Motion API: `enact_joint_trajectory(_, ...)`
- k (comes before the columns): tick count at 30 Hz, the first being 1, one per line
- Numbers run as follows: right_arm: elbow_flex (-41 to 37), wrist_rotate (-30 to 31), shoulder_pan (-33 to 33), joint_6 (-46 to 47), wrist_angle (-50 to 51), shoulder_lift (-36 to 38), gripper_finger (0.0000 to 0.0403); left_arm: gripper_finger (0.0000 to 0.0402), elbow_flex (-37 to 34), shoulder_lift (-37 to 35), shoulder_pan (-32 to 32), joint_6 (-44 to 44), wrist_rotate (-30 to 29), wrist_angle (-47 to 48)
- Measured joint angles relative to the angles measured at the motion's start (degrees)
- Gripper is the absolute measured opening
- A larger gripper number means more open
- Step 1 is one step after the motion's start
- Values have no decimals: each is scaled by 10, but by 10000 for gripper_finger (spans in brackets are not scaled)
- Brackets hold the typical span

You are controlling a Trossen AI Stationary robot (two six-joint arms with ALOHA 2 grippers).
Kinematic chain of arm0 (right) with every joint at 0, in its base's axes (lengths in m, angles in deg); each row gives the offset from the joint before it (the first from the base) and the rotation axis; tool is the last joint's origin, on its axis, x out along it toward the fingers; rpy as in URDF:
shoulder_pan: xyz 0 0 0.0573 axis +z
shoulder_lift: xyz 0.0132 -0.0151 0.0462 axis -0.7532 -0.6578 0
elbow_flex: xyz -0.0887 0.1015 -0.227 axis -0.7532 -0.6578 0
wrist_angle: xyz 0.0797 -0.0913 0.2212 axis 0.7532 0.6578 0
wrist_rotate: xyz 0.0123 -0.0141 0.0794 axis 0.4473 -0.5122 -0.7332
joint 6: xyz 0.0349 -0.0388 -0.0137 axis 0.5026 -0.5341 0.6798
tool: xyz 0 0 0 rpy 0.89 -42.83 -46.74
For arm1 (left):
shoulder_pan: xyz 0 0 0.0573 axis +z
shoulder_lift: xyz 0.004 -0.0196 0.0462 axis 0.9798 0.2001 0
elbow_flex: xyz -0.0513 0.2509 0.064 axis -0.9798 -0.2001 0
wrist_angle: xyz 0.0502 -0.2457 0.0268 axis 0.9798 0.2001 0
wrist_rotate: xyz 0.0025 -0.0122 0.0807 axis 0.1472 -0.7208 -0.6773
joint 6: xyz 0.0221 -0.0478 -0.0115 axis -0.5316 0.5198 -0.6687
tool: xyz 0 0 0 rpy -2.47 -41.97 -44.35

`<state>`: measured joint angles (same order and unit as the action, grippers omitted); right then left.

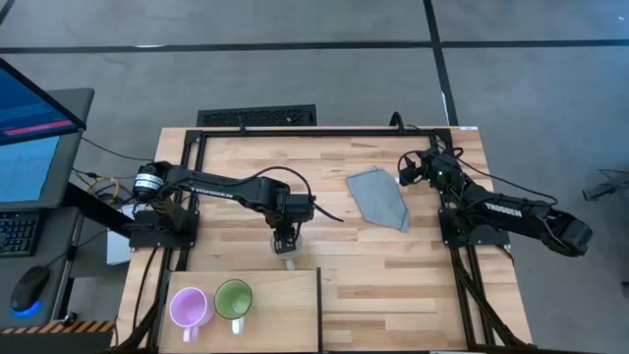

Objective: Stack small to large cups/mugs on shelf
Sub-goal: Put the light green mug on the shelf

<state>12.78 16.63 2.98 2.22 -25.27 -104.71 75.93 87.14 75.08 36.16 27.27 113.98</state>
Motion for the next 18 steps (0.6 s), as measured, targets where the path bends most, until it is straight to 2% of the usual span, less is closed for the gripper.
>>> enact_joint_trajectory(13,0,0,0,0,0,0,235,123,0,22,24,-33,61,-6)
enact_joint_trajectory(18,0,0,0,0,0,0,235,123,0,24,26,-35,66,-6)
